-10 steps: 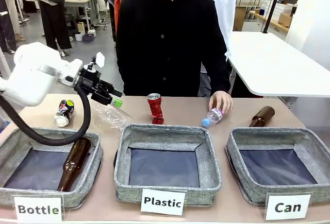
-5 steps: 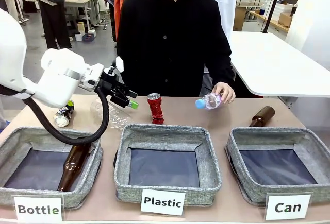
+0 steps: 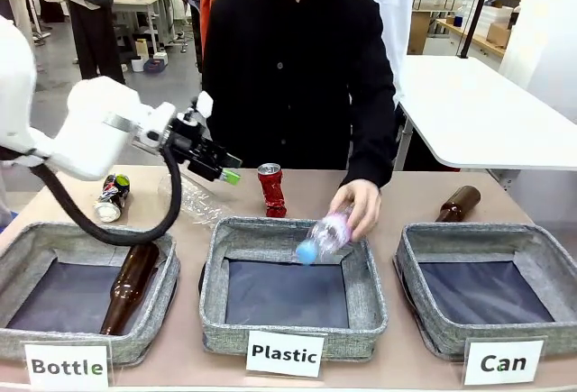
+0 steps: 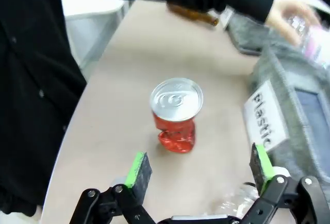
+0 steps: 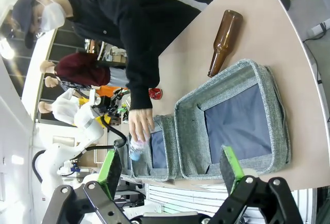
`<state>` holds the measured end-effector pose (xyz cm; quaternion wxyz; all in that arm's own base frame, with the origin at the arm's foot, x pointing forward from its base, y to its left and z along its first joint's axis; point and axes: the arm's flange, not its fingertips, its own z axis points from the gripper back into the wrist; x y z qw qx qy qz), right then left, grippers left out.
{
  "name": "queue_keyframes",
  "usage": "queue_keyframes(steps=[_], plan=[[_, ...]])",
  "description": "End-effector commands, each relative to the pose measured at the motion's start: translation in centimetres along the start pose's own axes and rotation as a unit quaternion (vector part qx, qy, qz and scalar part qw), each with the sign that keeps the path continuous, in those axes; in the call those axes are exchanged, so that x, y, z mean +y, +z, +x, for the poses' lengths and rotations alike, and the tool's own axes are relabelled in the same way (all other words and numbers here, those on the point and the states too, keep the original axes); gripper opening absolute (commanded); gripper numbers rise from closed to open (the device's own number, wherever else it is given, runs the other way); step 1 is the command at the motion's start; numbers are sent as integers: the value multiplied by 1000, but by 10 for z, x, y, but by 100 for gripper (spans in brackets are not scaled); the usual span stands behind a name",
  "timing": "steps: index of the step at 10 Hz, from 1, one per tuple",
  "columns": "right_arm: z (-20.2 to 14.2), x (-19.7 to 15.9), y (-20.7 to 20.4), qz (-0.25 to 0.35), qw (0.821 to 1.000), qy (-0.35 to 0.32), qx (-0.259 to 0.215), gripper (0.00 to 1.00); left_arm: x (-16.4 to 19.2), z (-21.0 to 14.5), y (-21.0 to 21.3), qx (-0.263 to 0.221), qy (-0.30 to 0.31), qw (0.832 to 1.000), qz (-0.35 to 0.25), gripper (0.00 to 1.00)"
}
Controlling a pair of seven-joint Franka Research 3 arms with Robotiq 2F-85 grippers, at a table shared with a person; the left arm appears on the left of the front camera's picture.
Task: Sort the can waste into the basket.
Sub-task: Pick up the can waste from the table and place it in the right Fabric basket.
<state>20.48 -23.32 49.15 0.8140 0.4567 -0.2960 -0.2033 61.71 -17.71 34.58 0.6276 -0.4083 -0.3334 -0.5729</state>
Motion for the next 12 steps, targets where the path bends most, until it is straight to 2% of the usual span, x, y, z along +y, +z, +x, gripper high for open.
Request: queue_keyframes(steps=[1, 3, 8, 12], plan=[[2, 0, 1, 12, 1000, 12, -5, 100, -43, -2, 48, -25, 11, 1000, -14, 100], [2, 0, 1, 12, 1000, 12, -5, 100, -59, -9, 70, -51, -8, 999, -8, 100], [2, 0, 1, 12, 1000, 12, -5, 100, -17, -8, 18, -15, -13, 1000, 14, 100], [2, 0, 1, 12, 1000, 12, -5, 100, 27, -15, -31, 34, -3, 999, 34, 100]])
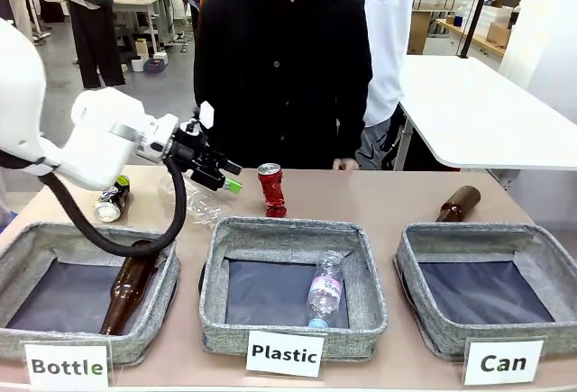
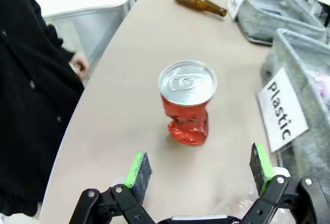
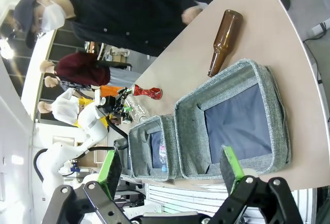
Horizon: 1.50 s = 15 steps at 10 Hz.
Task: Sort the can waste into the basket.
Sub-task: Pick up the can waste from the table and place it in the right Fabric basket.
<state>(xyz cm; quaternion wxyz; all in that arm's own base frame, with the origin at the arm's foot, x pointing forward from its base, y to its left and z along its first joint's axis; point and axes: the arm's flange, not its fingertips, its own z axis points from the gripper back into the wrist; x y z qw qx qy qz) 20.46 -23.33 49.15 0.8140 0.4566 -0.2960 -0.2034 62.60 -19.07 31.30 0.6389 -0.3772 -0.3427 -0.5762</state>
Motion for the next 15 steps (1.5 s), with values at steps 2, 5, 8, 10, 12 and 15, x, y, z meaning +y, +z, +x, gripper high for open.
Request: queue_keyframes(steps=[2, 5, 8, 10, 12, 15], plan=[[2, 0, 1, 13, 1000, 12, -5, 100, 29, 8, -23, 24, 26, 999, 7, 100], [2, 0, 1, 13, 1000, 12, -5, 100, 36, 8, -53, 24, 34, 999, -12, 100], [2, 0, 1, 13, 1000, 12, -5, 100, 37, 10, -73, -3, 25, 999, -25, 100], [2, 0, 1, 13, 1000, 12, -5, 100, 35, 11, -80, -14, 18, 999, -38, 100], [2, 0, 1, 13, 1000, 12, -5, 100, 32, 10, -85, -11, 12, 999, -50, 100], [2, 0, 1, 13, 1000, 12, -5, 100, 30, 10, -87, -13, 8, 998, -63, 42]])
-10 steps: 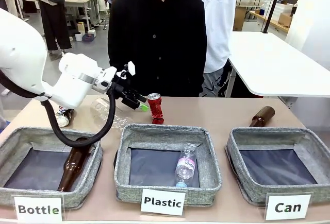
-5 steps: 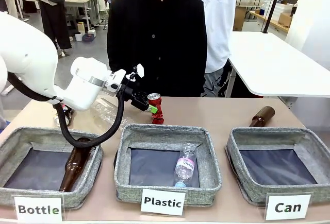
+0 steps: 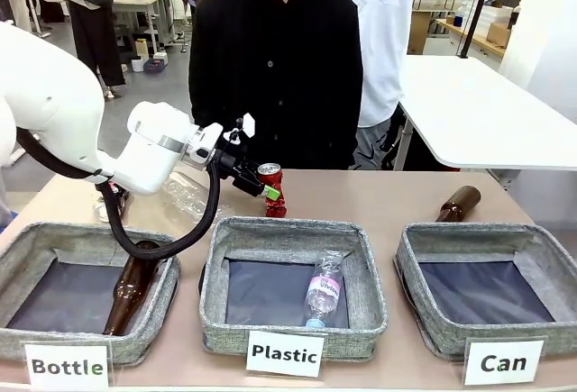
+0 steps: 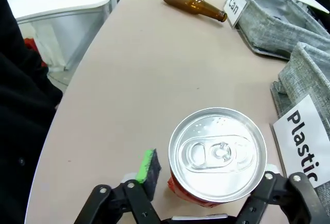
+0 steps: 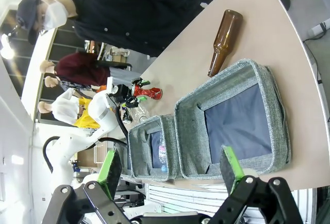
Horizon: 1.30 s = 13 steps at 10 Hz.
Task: Sort the can waste into the basket.
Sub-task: Pick up the can waste from the table and place it in the right Fabric basket.
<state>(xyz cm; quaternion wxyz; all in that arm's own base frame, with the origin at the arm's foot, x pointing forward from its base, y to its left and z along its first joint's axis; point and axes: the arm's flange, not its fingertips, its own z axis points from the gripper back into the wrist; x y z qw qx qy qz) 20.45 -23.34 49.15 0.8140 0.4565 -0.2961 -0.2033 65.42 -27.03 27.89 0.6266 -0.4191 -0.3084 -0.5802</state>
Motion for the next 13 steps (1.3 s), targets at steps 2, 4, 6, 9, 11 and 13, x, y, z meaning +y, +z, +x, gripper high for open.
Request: queue_keyframes(steps=[2, 4, 6, 9, 11, 13], plan=[[2, 0, 1, 13, 1000, 11, -5, 100, 2, -1, 0, -11, -21, 1000, -11, 0], [2, 0, 1, 13, 1000, 11, -5, 100, 1, -1, 0, -12, -23, 1000, -16, 14], [2, 0, 1, 13, 1000, 11, -5, 100, 1, -2, 2, -12, -24, 1000, -15, 0], [2, 0, 1, 13, 1000, 11, -5, 100, -2, 2, 11, -24, -28, 999, -14, 0], [2, 0, 1, 13, 1000, 11, -5, 100, -26, 16, 37, -36, -9, 998, -46, 0], [2, 0, 1, 13, 1000, 11, -5, 100, -82, 35, 95, -37, 7, 997, -72, 0]])
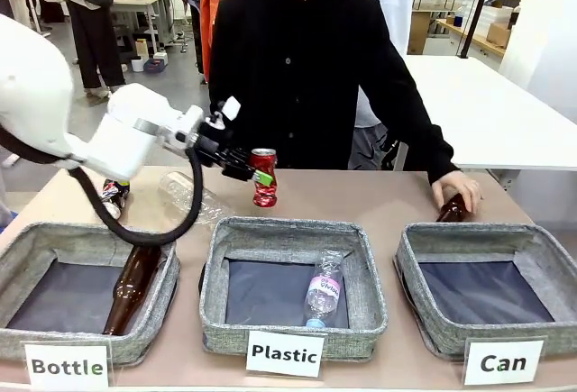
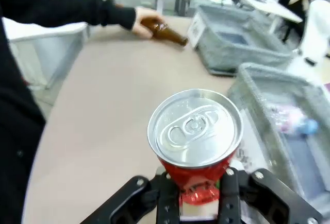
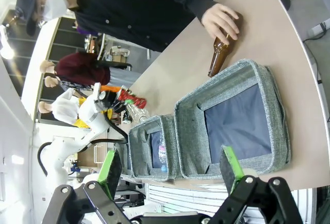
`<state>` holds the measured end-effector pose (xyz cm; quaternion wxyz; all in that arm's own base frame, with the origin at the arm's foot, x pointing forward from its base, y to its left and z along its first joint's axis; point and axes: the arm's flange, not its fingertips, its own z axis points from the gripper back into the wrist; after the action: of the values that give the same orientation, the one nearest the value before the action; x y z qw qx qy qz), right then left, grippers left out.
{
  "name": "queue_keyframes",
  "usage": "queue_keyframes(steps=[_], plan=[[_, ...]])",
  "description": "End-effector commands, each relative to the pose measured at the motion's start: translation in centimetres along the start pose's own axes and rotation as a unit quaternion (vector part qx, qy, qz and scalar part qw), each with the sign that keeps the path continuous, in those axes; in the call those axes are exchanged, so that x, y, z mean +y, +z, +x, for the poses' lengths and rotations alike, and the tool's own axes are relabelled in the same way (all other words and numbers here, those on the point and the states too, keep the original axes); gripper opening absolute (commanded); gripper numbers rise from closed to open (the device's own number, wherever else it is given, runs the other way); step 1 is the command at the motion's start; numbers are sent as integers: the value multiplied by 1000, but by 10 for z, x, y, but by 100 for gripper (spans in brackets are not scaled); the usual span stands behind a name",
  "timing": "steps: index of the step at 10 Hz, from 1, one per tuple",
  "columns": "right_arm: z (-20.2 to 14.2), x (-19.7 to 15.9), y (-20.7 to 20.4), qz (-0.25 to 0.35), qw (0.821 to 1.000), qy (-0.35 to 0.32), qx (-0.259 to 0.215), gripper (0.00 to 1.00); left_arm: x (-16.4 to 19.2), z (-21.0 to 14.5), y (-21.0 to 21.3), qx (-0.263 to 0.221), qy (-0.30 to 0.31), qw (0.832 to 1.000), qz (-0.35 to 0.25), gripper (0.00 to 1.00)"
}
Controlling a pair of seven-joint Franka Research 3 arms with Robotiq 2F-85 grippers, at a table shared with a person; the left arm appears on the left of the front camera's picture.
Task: Sort the can waste into the basket.
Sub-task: Pick up the can waste from the table and place it in the right Fabric basket.
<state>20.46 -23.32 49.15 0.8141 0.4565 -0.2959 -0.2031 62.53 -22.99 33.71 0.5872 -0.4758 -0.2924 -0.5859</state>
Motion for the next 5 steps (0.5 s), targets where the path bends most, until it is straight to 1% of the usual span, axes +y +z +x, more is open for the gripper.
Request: queue_keyframes(steps=[1, 2, 3, 5], plan=[[2, 0, 1, 13, 1000, 11, -5, 100, -87, 18, 57, -32, -5, 999, -24, 0], [2, 0, 1, 13, 1000, 11, -5, 100, -136, 19, 83, -30, -3, 999, -43, 0], [2, 0, 1, 13, 1000, 11, -5, 100, -174, 15, 104, -27, -2, 999, -30, 0], [2, 0, 1, 13, 1000, 11, -5, 100, -245, 8, 156, -49, -12, 998, 37, 0]])
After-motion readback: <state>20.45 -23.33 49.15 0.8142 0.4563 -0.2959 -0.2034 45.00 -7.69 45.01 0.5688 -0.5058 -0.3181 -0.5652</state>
